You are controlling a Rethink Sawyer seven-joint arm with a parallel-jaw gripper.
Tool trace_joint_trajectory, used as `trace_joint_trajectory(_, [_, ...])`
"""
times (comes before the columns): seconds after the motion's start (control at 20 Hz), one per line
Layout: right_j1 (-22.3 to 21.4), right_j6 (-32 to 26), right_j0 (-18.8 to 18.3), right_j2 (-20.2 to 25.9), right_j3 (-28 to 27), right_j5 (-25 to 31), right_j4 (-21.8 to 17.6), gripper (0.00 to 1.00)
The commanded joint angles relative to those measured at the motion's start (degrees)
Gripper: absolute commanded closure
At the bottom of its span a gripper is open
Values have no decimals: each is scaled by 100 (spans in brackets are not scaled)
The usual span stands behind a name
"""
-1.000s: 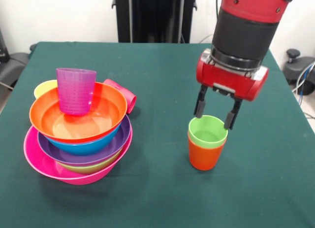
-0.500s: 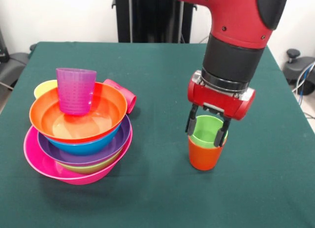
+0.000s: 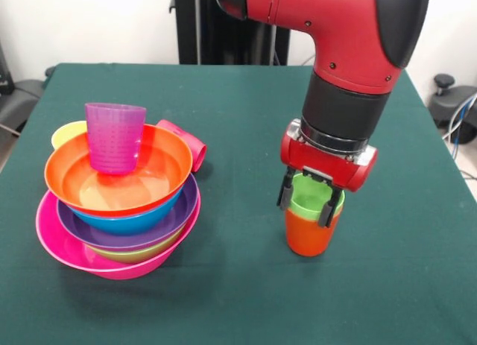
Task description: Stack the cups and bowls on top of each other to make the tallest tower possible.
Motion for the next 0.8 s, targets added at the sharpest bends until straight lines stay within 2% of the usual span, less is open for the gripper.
trace_joint_trajectory(0.05, [-15,756,102,427,346,252,-25,0])
trace_joint_trajectory(0.8, [-550,813,227,239,174,1169,34,0])
